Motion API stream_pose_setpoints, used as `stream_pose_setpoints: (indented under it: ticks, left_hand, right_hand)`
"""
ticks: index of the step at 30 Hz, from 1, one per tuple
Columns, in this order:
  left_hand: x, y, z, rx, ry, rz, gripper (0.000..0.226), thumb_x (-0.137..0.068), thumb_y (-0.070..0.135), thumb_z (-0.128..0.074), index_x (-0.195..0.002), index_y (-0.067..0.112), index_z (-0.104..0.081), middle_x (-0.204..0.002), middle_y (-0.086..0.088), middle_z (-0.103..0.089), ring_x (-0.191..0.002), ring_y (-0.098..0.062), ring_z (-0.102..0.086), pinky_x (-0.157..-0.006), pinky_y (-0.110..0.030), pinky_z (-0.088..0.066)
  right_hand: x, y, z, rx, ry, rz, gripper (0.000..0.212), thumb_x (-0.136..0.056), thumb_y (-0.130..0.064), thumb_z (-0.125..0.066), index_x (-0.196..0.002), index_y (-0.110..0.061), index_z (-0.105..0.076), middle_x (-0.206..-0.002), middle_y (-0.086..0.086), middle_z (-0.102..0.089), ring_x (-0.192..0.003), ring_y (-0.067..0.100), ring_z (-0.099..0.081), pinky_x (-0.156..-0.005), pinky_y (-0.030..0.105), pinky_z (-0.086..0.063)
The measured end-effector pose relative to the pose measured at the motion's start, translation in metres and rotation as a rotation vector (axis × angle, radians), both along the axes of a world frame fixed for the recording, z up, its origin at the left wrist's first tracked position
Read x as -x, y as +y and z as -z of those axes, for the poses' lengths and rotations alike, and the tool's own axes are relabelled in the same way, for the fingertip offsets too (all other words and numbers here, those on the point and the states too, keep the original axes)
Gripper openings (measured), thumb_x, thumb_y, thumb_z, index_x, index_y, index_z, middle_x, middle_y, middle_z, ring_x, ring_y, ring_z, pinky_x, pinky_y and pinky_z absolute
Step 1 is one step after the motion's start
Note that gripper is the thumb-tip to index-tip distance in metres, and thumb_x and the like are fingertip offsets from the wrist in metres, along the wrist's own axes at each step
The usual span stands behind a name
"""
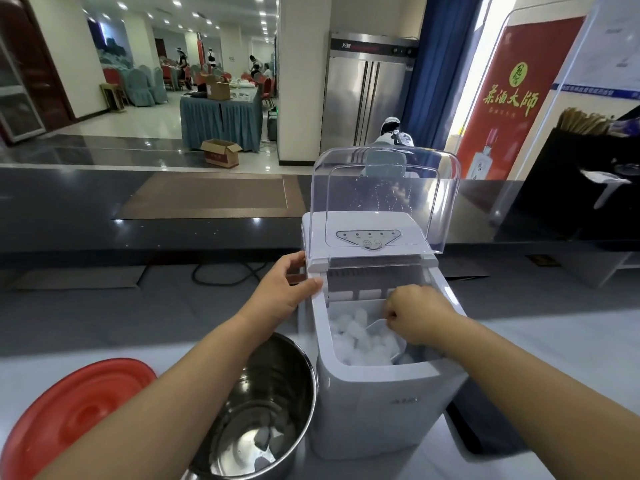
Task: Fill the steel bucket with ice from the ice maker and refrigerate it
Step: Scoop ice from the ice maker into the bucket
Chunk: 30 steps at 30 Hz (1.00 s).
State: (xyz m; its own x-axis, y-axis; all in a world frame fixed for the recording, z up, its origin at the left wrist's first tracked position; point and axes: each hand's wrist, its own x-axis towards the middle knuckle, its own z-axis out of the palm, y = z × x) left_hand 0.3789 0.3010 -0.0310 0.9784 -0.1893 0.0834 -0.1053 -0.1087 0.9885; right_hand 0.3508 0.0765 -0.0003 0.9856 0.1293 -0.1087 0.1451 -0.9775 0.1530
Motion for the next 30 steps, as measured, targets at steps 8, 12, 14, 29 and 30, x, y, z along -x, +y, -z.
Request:
stream_pose_setpoints:
  ticks: [8, 12, 14, 29, 30]
  left_hand:
    - [0.000, -0.001, 0.004, 0.023, 0.000, -0.012, 0.050, -0.085, 0.029, -0.067, -0.129, 0.035, -0.043, -0.115, 0.018, -0.058, -0.102, -0.003, -0.059, -0.068, -0.014, -0.050]
    - [0.001, -0.003, 0.003, 0.039, -0.004, -0.023, 0.047, -0.086, 0.026, -0.066, -0.127, 0.035, -0.044, -0.116, 0.016, -0.057, -0.103, -0.006, -0.059, -0.068, -0.015, -0.051]
    - [0.002, -0.004, 0.003, 0.051, -0.006, -0.030, 0.047, -0.087, 0.023, -0.066, -0.128, 0.033, -0.045, -0.116, 0.014, -0.058, -0.103, -0.008, -0.060, -0.067, -0.015, -0.052]
    - [0.010, -0.012, 0.005, 0.121, -0.013, -0.101, 0.034, -0.088, 0.021, -0.064, -0.114, 0.038, -0.051, -0.110, 0.014, -0.062, -0.097, -0.005, -0.062, -0.062, -0.010, -0.051]
    - [0.011, -0.012, 0.004, 0.123, -0.014, -0.106, 0.034, -0.088, 0.020, -0.064, -0.113, 0.038, -0.051, -0.111, 0.012, -0.063, -0.098, -0.007, -0.062, -0.062, -0.011, -0.051]
  right_hand:
    - [0.000, -0.006, -0.015, -0.020, -0.035, 0.021, 0.027, -0.090, -0.016, -0.046, -0.099, -0.023, -0.070, -0.104, 0.001, -0.066, -0.090, 0.025, -0.055, -0.069, 0.025, -0.035]
    - [0.001, -0.002, -0.005, -0.063, 0.002, 0.050, 0.025, -0.087, -0.016, -0.047, -0.098, -0.021, -0.069, -0.102, 0.004, -0.067, -0.091, 0.029, -0.059, -0.067, 0.028, -0.042]
    - [0.002, 0.000, -0.001, -0.096, 0.025, 0.060, 0.024, -0.087, -0.015, -0.047, -0.098, -0.019, -0.069, -0.103, 0.005, -0.067, -0.092, 0.031, -0.061, -0.073, 0.031, -0.049]
    - [0.000, -0.007, -0.016, -0.260, -0.040, 0.210, 0.028, -0.088, -0.008, -0.048, -0.101, -0.019, -0.071, -0.102, 0.005, -0.068, -0.089, 0.028, -0.062, -0.068, 0.028, -0.047]
    - [0.000, -0.007, -0.016, -0.278, -0.038, 0.215, 0.028, -0.089, -0.008, -0.049, -0.102, -0.018, -0.071, -0.103, 0.005, -0.068, -0.091, 0.029, -0.062, -0.070, 0.029, -0.048]
